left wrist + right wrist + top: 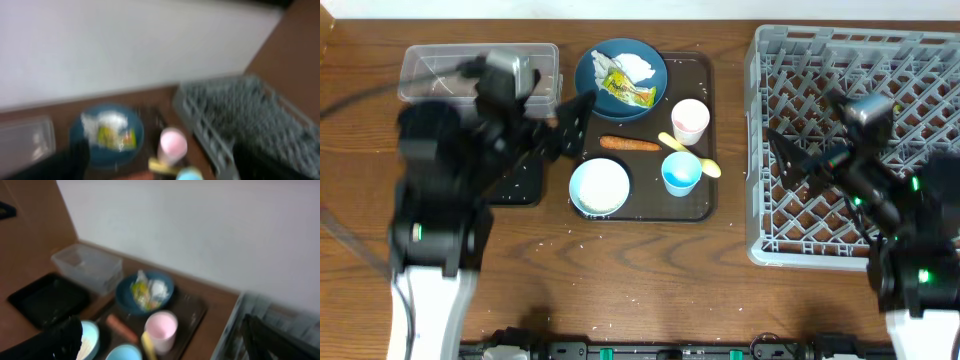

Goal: Sort waste into correct bins and load items into the dishwasher rack
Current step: 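Move the left gripper to the light-blue rice bowl and grasp its rim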

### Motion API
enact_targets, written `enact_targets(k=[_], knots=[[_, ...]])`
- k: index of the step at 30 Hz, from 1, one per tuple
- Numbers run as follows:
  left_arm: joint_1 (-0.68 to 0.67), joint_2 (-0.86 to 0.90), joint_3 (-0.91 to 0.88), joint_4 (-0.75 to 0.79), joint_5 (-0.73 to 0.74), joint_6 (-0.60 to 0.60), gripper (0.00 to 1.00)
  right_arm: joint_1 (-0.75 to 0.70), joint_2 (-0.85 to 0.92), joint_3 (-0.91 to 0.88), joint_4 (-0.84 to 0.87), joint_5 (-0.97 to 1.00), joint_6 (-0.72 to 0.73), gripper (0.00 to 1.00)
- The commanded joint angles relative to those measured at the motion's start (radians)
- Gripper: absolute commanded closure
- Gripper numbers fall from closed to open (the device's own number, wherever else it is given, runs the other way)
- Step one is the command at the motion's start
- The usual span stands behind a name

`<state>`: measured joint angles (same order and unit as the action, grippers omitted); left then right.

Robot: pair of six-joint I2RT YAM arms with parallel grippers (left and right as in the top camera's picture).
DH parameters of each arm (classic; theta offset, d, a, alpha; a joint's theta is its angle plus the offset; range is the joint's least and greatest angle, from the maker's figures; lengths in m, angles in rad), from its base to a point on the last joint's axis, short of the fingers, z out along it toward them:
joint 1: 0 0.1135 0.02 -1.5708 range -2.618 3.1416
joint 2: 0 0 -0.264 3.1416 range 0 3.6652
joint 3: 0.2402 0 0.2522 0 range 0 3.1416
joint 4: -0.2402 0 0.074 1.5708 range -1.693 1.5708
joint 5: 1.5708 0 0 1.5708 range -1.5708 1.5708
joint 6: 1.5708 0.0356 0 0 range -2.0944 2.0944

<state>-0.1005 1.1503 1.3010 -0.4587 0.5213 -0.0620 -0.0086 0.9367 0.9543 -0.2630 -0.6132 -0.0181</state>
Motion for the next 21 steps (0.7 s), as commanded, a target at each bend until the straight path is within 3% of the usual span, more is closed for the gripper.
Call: enact_targets(k=[1, 6, 15, 16, 18, 21], knots=[[-0.064, 0.163, 0.189, -0.192, -0.193, 0.018, 0.06, 0.009, 0.073, 0.084, -0.072, -0.050, -0.006, 0.01], [-0.147, 0.328, 0.288, -0.417, -0.382, 0.017, 0.06, 0.009, 0.132, 0.097, -0.124, -0.050, -0.006, 0.01], [-0.153, 0.512, 0.273, -0.484, -0.266, -0.022, 0.07, 0.009, 0.150, 0.097, -0.202, -0.049, 0.006, 0.01], [-0.154, 0.533, 0.272, -0.491, -0.246, -0.049, 0.16, 0.009, 0.150, 0.097, -0.203, -0.049, 0.006, 0.01], [-0.164, 0.576, 0.271, -0.511, -0.244, -0.193, 0.19, 0.009, 0.150, 0.097, -0.203, -0.049, 0.006, 0.01], [-0.199, 0.648, 0.266, -0.537, -0.303, -0.295, 0.31, 0.009, 0.150, 0.097, -0.202, -0.049, 0.006, 0.01]])
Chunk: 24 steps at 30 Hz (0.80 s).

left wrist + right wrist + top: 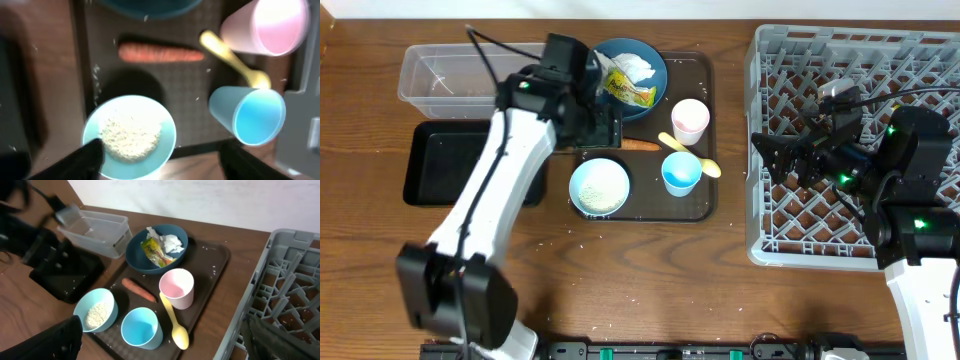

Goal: Sort waste into correct bins and load items into the dishwasher rack
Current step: 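Move the left gripper to the light-blue rice bowl and grasp its rim, then lift the rice bowl with the left gripper over the black tray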

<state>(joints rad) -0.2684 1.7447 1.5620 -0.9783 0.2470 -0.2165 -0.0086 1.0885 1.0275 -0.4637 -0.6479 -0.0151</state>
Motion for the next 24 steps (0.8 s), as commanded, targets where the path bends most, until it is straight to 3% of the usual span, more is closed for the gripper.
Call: enact_targets(k=[1, 5, 19, 24], knots=[[-0.045, 0.077, 0.003, -0.028, -0.074, -0.179, 0.31, 0.009, -0.002, 0.023, -0.002, -0.014, 0.003, 0.01], [-0.089, 0.156, -0.003, -0.054, -0.164, -0.275, 0.32, 0.009, -0.002, 0.023, -0.006, -0.011, 0.003, 0.01], [-0.148, 0.308, -0.010, -0.038, -0.188, -0.286, 0.46, 0.009, -0.002, 0.023, -0.009, -0.010, 0.003, 0.01], [-0.154, 0.354, -0.010, -0.026, -0.188, -0.286, 0.58, 0.009, -0.002, 0.023, -0.009, -0.010, 0.002, 0.01]])
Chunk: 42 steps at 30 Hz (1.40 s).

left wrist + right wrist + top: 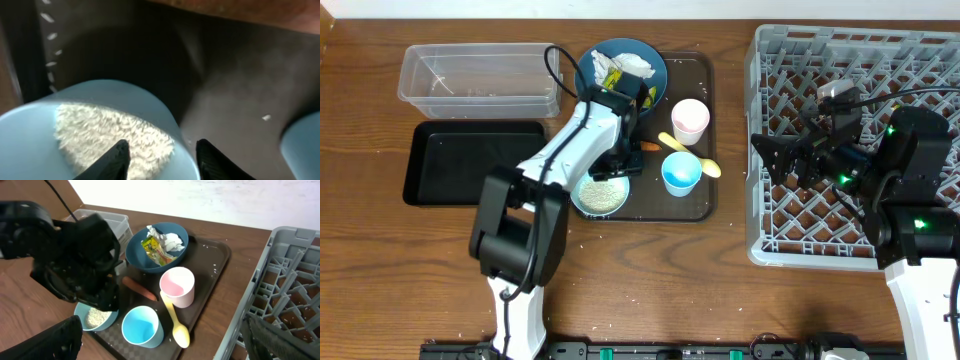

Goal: Sort waste into correct bins and load items into the dishwasher rack
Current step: 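Lift the rice bowl with the left gripper over the black tray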

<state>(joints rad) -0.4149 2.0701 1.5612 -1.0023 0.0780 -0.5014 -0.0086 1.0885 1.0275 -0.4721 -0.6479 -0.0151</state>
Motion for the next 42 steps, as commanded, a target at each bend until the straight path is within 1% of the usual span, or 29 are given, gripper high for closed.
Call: enact_targets(k=[1, 5, 8, 10, 11, 12, 14, 19, 23, 28, 33, 37, 39, 42], knots=[[-0.011, 0.034, -0.009, -0.002, -0.019, -0.002, 0.59, 0.009, -0.002, 0.023, -0.001, -0.010, 0.003, 0.01], [-0.016, 0.040, -0.009, -0.002, -0.019, -0.002, 0.69, 0.009, -0.002, 0.023, -0.001, -0.010, 0.003, 0.01], [-0.017, 0.039, -0.009, 0.002, -0.019, -0.002, 0.72, 0.009, -0.002, 0.023, 0.000, -0.010, 0.003, 0.01], [-0.017, 0.039, -0.009, 0.001, -0.019, -0.002, 0.78, 0.009, -0.002, 0.023, 0.000, -0.006, 0.002, 0.02], [-0.017, 0.039, -0.009, 0.001, -0.018, -0.002, 0.85, 0.009, -0.002, 0.023, 0.000, -0.006, 0.002, 0.01], [-0.017, 0.039, -0.008, 0.001, -0.015, -0.001, 0.90, 0.009, -0.002, 0.023, 0.000, -0.003, 0.002, 0.01], [-0.017, 0.035, -0.005, -0.002, -0.010, -0.001, 0.94, 0.009, -0.002, 0.023, -0.001, -0.003, 0.002, 0.02], [-0.014, -0.006, 0.013, -0.033, -0.007, 0.011, 0.94, 0.009, -0.002, 0.023, 0.000, 0.000, 0.002, 0.02], [0.000, -0.085, 0.026, -0.062, -0.006, 0.018, 0.94, 0.009, -0.002, 0.023, -0.007, 0.028, 0.002, 0.01], [0.057, -0.210, 0.026, -0.064, 0.095, 0.086, 0.94, 0.009, -0.002, 0.023, -0.016, 0.031, 0.002, 0.01], [0.196, -0.322, 0.025, -0.063, 0.186, 0.155, 0.94, 0.009, -0.002, 0.023, -0.024, 0.031, 0.002, 0.02], [0.346, -0.343, 0.025, -0.063, 0.262, 0.226, 0.94, 0.009, -0.002, 0.023, -0.045, 0.033, 0.002, 0.02], [0.444, -0.336, 0.018, -0.059, 0.362, 0.294, 0.94, 0.009, -0.002, 0.023, -0.048, 0.043, 0.001, 0.02], [0.562, -0.318, 0.004, -0.056, 0.507, 0.364, 0.94, 0.009, -0.002, 0.023, -0.048, 0.042, -0.001, 0.02]])
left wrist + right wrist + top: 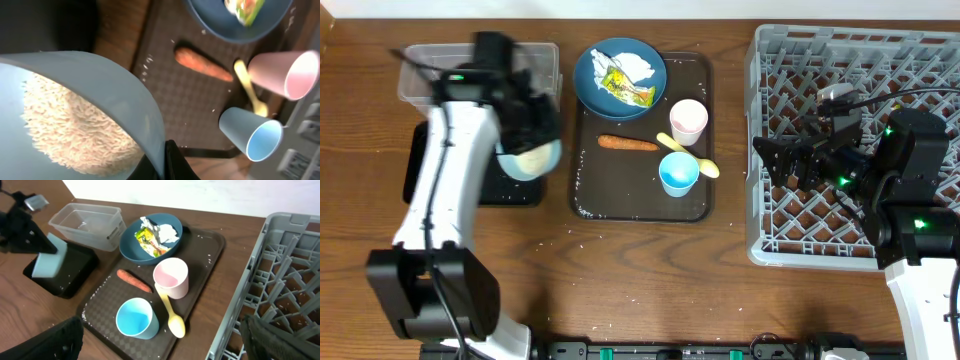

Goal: Sort waste into correct bins and load items into the dishwasher rack
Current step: 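Lift the rice bowl with the left gripper over the black tray, then tilt the bowl with the left gripper to pour rice onto the black tray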

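Note:
My left gripper (164, 160) is shut on the rim of a light blue bowl of rice (530, 157). It holds the bowl above the right edge of the black bin (445, 165). On the brown tray (620, 195) lie a dark blue bowl (620, 72) with wrappers and crumpled paper, a carrot (628, 143), a pink cup (688, 120), a yellow spoon (698, 162) and a blue cup (678, 173). My right gripper (782, 162) stands open over the left edge of the grey dishwasher rack (860, 60), with nothing in it.
A clear plastic bin (475, 70) stands at the back left, behind the black bin. Rice grains are scattered on the brown tray and on the wooden table (650, 270) in front of it. The rack fills the right side.
The rice bowl was on the brown tray with my left gripper at its rim. Now the gripper holds it off the tray, to the left, above the black bin. The right arm barely moved.
At first both arms were drawn back, the left over the black bin and the right over the rack. Then my left gripper was above the tray near the carrot, then down at the rice bowl's rim. Now it holds the bowl over the black bin.

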### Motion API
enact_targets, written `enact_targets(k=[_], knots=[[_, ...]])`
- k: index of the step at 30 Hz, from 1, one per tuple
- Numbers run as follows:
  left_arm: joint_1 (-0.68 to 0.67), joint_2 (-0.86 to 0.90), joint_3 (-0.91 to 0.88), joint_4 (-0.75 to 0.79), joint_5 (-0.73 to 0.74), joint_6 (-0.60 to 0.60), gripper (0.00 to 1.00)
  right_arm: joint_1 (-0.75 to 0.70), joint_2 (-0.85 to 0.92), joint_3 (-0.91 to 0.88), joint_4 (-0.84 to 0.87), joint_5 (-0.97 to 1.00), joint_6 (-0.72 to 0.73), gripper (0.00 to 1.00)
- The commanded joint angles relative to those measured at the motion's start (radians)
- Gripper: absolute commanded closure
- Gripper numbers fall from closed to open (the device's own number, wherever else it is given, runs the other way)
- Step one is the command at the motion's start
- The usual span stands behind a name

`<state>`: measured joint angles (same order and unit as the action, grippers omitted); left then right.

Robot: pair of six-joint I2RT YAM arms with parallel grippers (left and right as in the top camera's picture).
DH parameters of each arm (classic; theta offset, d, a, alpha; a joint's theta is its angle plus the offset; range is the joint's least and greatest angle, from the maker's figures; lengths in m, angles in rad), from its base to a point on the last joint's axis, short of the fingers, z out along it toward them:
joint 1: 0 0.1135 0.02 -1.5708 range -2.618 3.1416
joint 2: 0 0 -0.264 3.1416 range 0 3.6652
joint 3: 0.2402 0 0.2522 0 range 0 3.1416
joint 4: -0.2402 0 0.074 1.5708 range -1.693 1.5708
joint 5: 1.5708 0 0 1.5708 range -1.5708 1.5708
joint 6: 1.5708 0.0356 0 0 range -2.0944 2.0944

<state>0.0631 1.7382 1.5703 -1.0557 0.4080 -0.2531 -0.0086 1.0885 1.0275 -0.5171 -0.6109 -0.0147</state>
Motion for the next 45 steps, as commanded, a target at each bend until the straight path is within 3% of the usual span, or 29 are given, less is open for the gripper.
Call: enact_targets(k=[1, 6, 12, 23, 28, 34, 45], knots=[[0.127, 0.023, -0.010, -0.002, 0.235, 0.142, 0.94, 0.009, -0.002, 0.023, -0.003, 0.005, -0.002, 0.02], [0.299, 0.080, -0.016, -0.002, 0.475, 0.248, 0.94, 0.009, -0.002, 0.023, -0.002, 0.005, -0.001, 0.02], [0.415, 0.172, -0.017, -0.003, 0.720, 0.348, 0.94, 0.009, -0.002, 0.023, -0.003, 0.005, -0.001, 0.02], [0.509, 0.354, -0.018, -0.067, 1.070, 0.354, 0.94, 0.009, -0.002, 0.023, -0.003, 0.006, -0.002, 0.02], [0.526, 0.369, -0.024, -0.072, 1.165, 0.348, 0.94, 0.009, -0.002, 0.023, -0.008, 0.013, -0.002, 0.02], [0.542, 0.369, -0.024, -0.093, 1.165, 0.255, 0.94, 0.009, -0.002, 0.023, -0.018, 0.021, -0.002, 0.01], [0.562, 0.369, -0.024, -0.133, 1.165, 0.212, 0.94, 0.009, -0.002, 0.023, -0.018, 0.024, -0.002, 0.01]])
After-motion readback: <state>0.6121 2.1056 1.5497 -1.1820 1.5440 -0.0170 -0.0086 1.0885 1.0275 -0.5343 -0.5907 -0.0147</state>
